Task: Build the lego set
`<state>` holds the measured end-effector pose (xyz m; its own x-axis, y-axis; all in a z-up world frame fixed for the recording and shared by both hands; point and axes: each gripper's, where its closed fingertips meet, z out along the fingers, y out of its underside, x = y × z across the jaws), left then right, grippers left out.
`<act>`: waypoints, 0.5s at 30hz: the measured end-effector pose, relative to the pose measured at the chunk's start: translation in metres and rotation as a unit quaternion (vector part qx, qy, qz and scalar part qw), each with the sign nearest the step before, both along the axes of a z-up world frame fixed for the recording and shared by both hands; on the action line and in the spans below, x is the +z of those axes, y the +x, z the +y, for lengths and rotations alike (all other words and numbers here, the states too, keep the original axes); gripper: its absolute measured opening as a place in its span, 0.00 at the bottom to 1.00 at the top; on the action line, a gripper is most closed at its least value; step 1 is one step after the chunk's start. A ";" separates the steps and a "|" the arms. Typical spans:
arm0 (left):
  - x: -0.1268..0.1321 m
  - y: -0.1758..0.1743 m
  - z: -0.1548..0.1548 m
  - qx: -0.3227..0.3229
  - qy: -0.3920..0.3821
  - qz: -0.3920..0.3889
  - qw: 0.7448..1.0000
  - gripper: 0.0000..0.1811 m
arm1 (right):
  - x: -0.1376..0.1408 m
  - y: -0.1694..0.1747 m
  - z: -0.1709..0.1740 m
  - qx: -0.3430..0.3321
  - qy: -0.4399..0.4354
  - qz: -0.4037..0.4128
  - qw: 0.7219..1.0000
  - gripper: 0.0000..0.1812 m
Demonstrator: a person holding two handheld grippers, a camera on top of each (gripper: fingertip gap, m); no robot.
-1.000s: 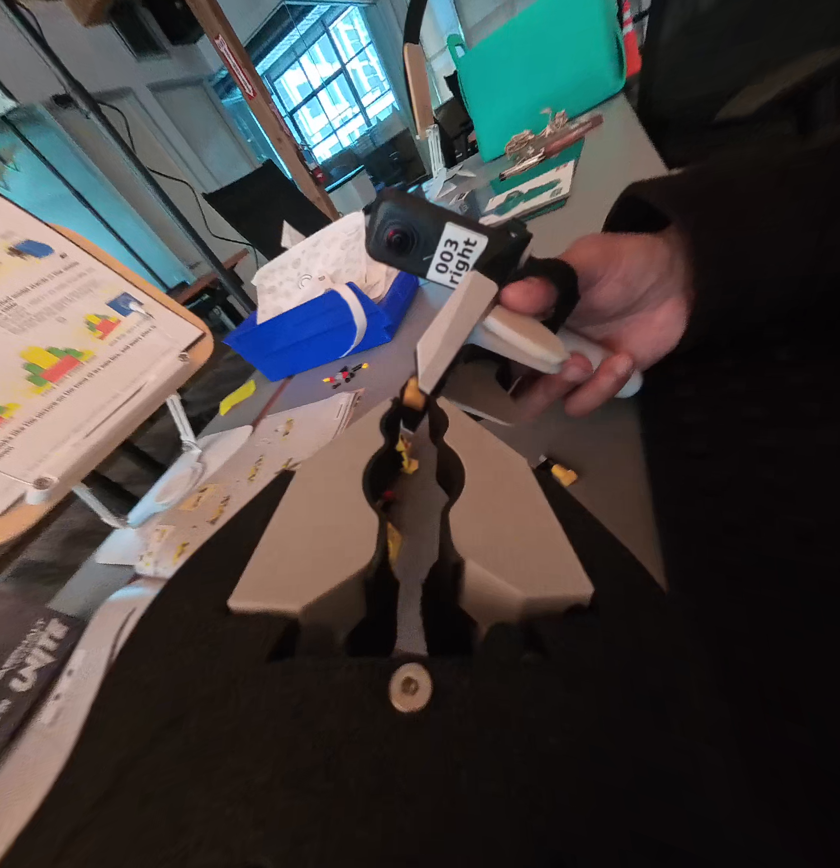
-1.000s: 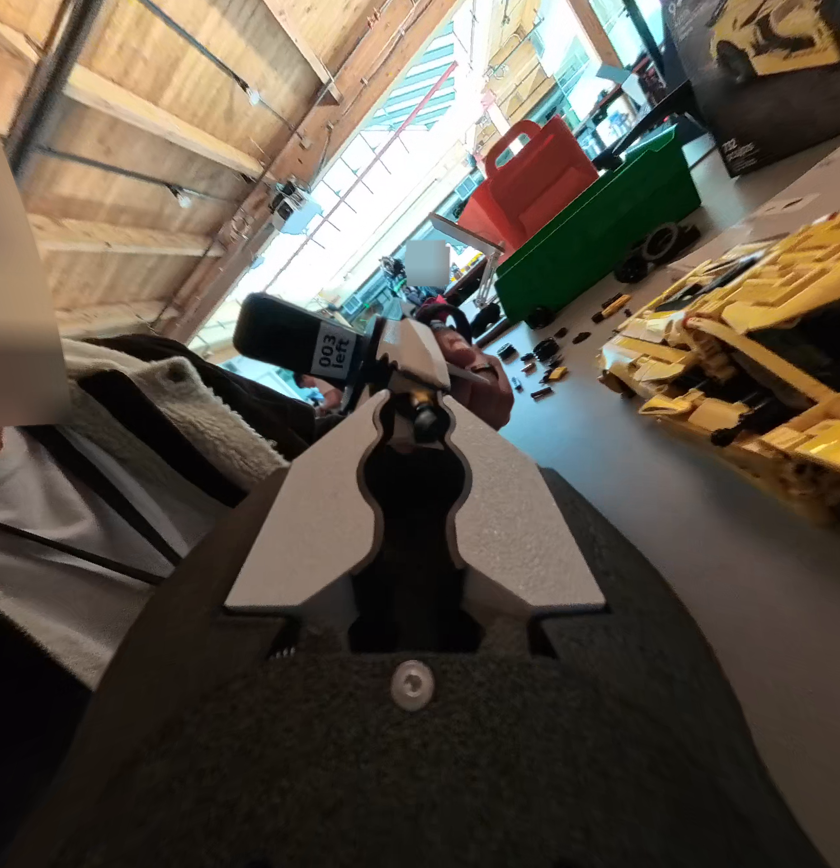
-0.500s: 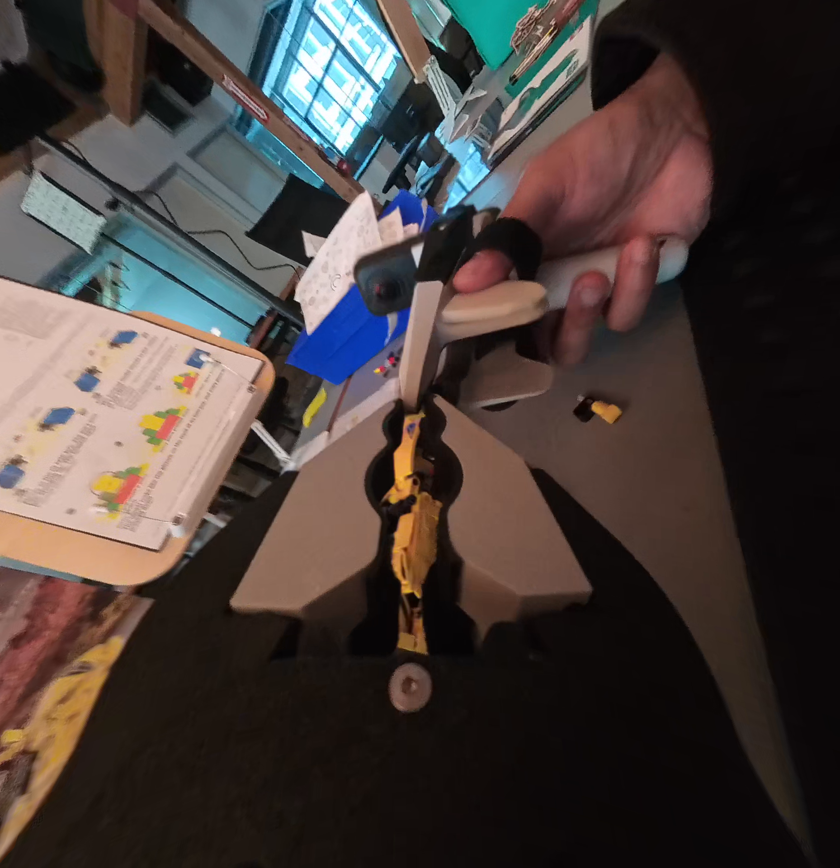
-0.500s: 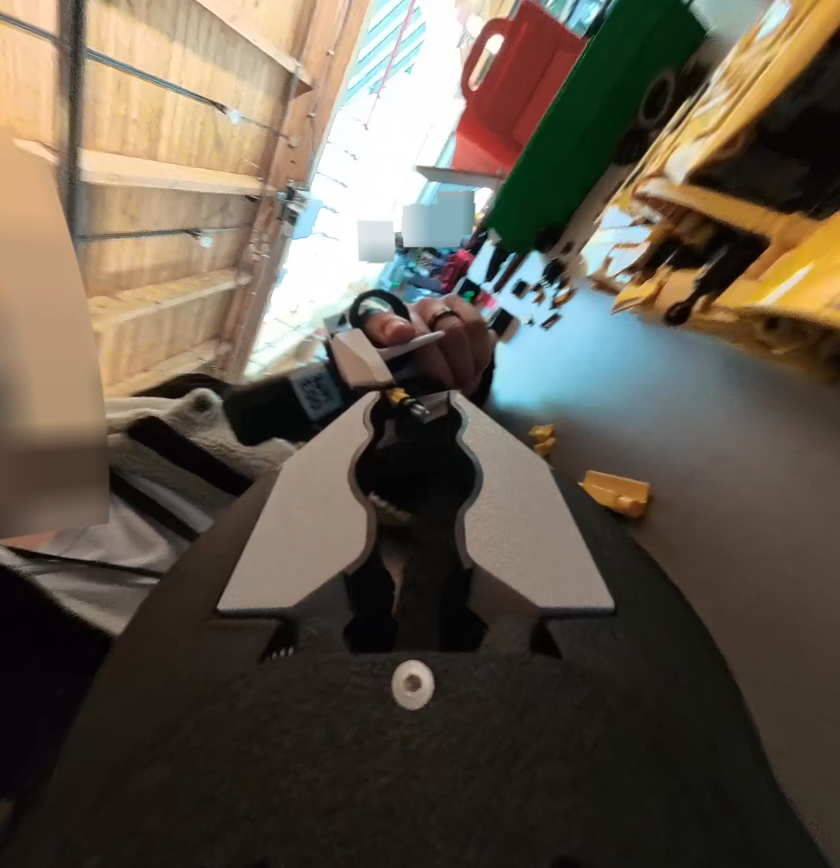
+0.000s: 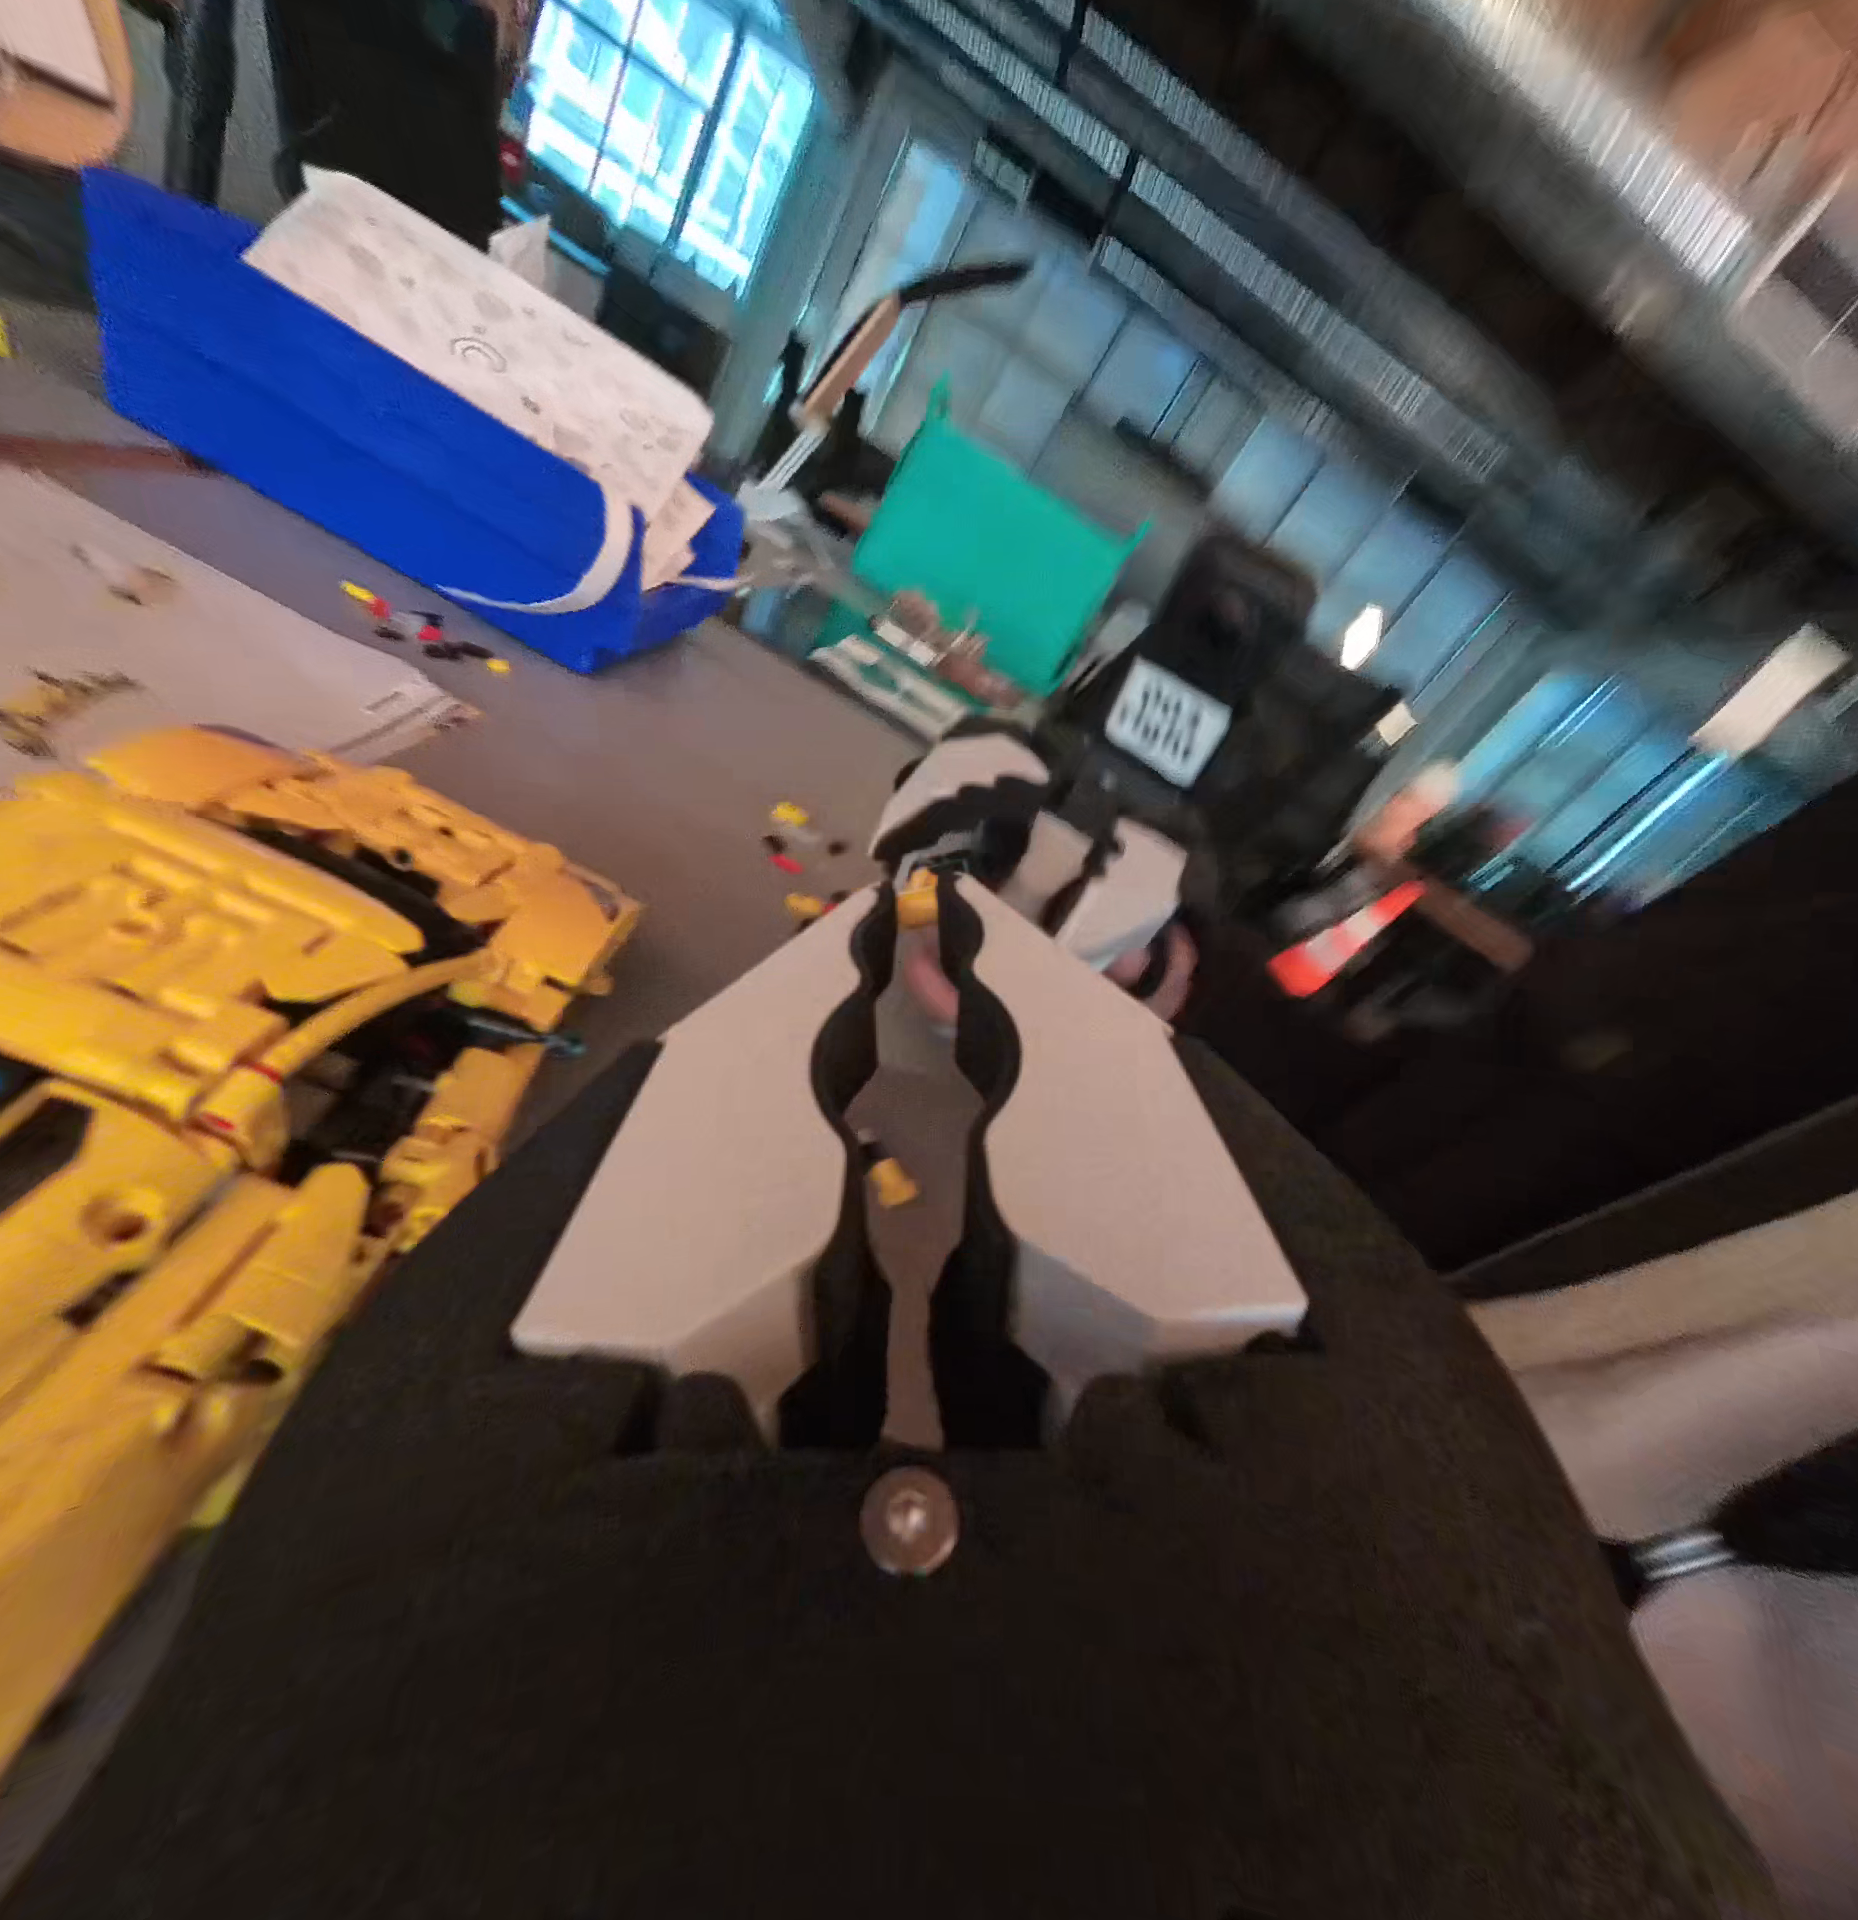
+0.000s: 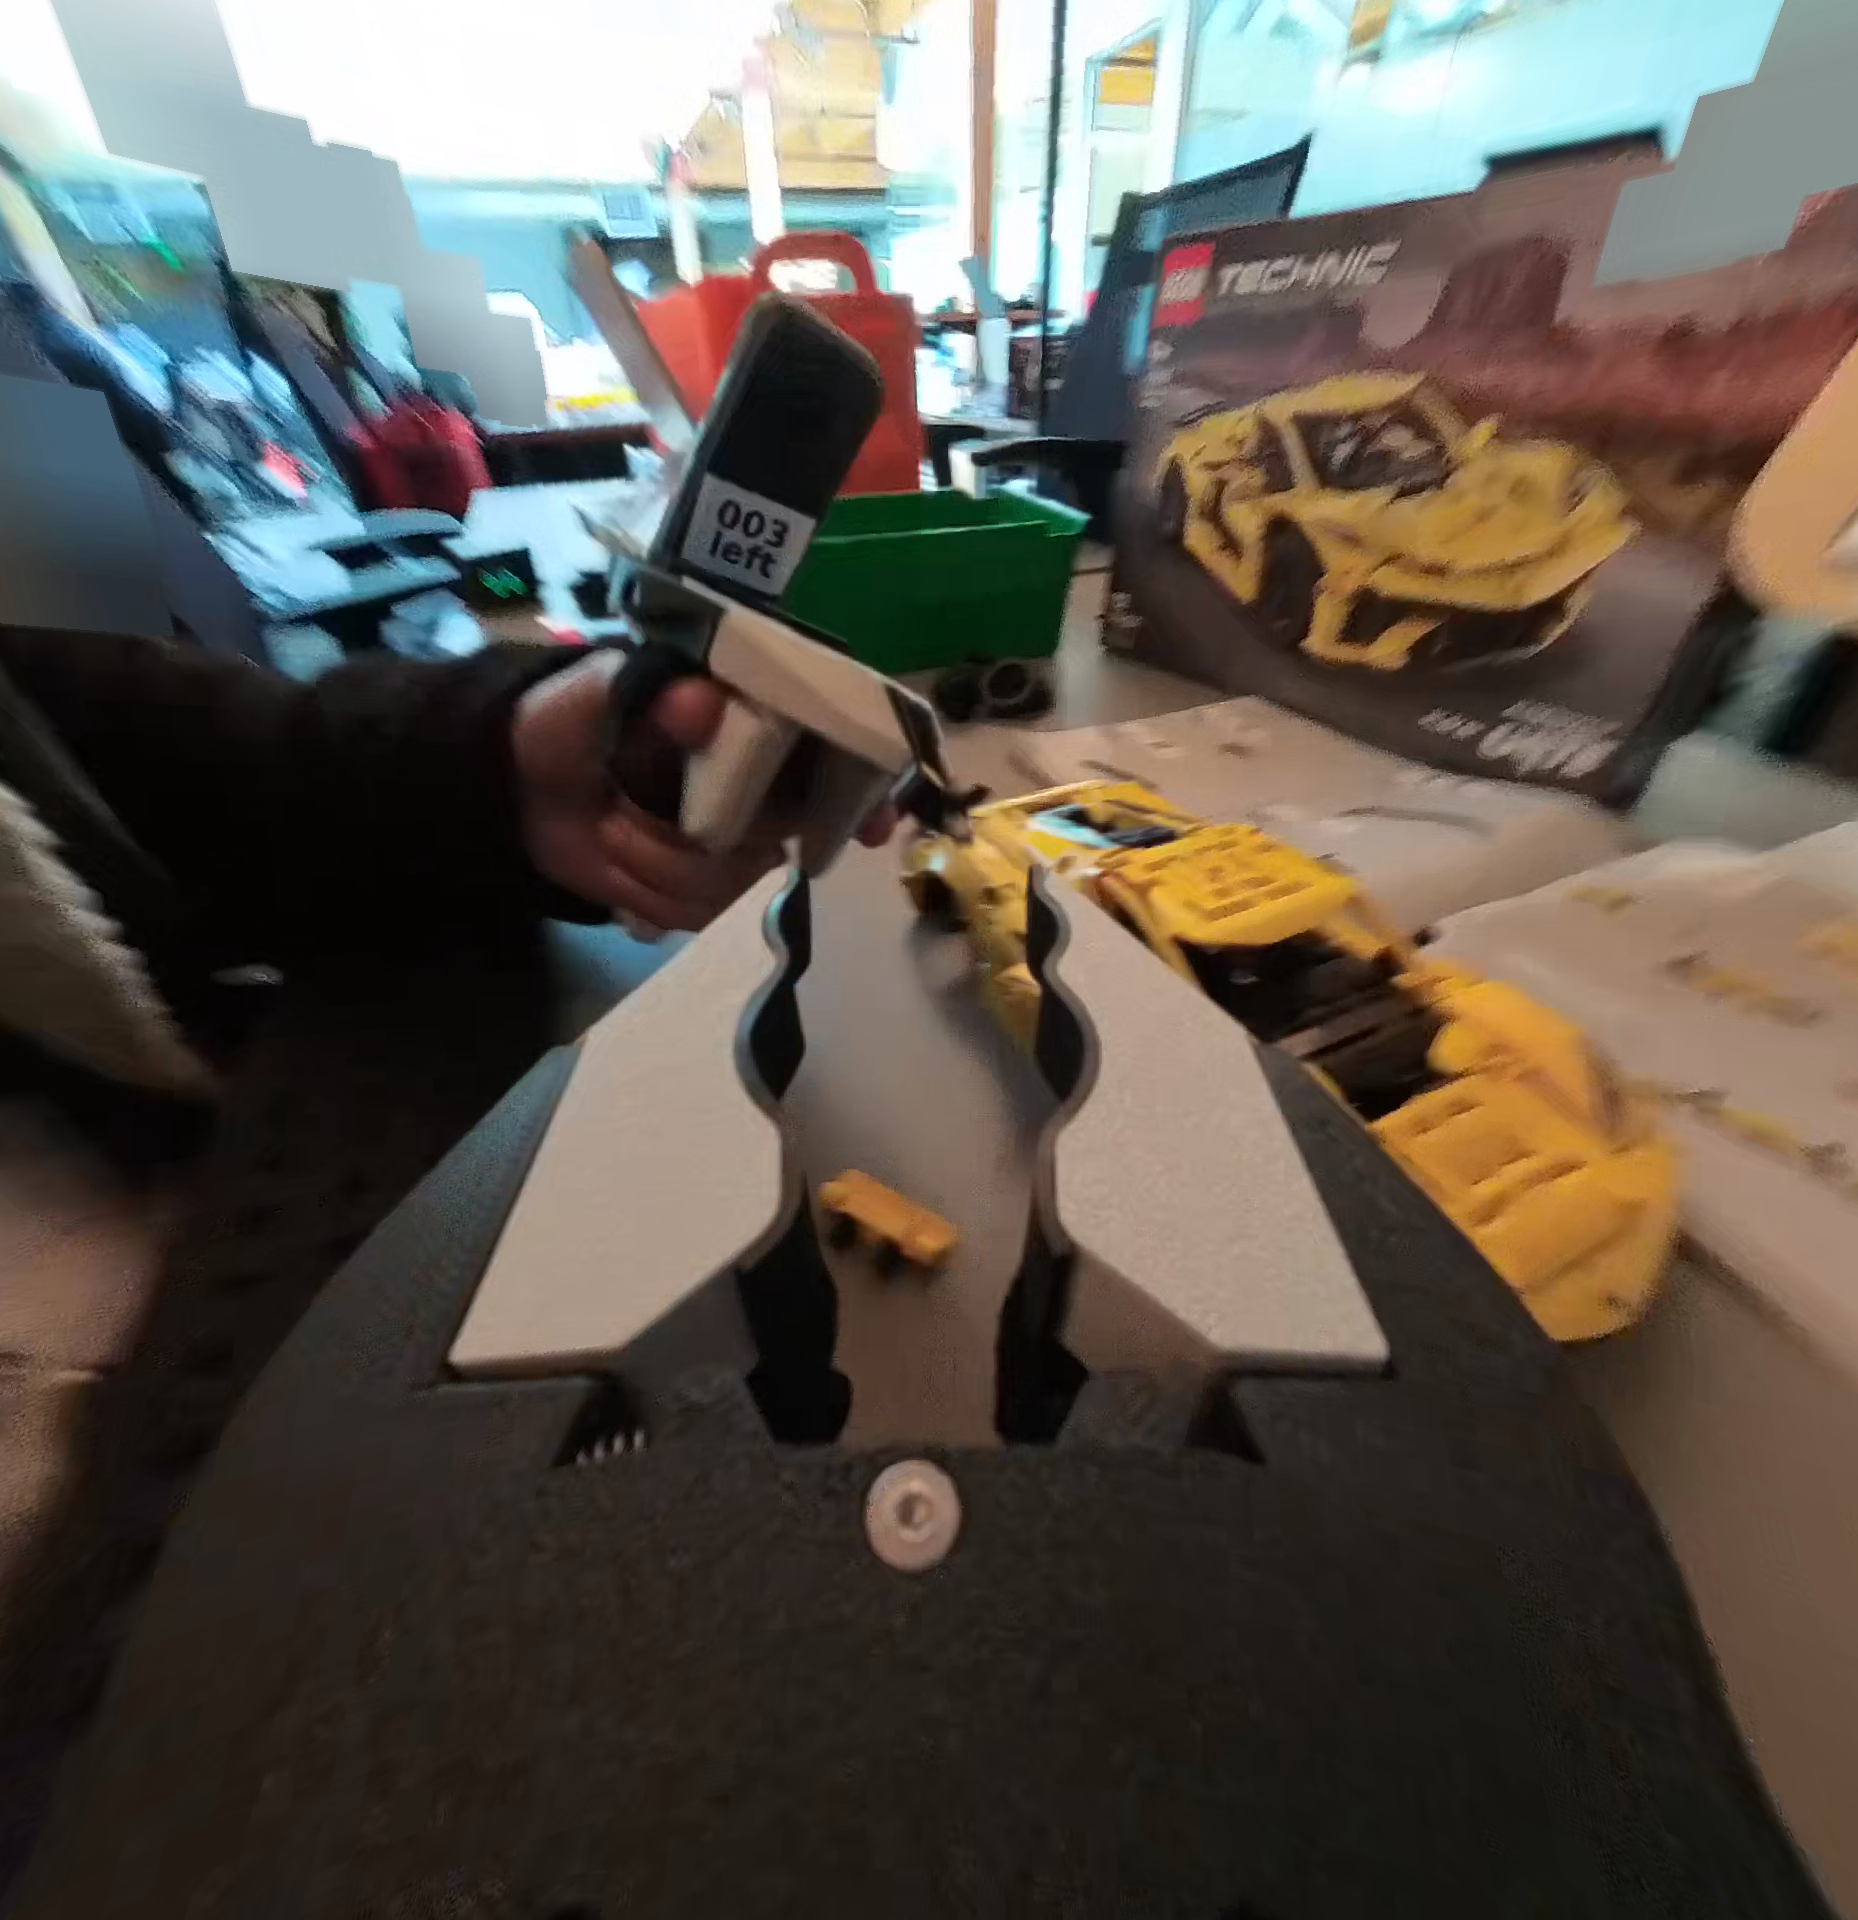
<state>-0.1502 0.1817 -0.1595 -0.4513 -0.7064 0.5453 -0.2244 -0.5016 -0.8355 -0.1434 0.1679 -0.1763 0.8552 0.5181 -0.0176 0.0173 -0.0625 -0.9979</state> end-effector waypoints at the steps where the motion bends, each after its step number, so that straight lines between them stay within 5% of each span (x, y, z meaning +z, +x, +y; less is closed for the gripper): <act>1: 0.003 -0.002 0.001 -0.014 -0.043 0.001 0.999 0.04 | 0.001 0.001 0.001 -0.024 0.020 -0.044 0.999 0.23; 6: -0.004 -0.003 -0.008 -0.078 -0.164 0.048 0.982 0.04 | 0.008 -0.010 -0.003 -0.074 0.118 -0.163 0.977 0.23; 15: -0.010 -0.009 -0.025 -0.146 -0.179 0.070 0.971 0.04 | 0.004 -0.021 -0.010 -0.024 0.094 -0.135 0.986 0.04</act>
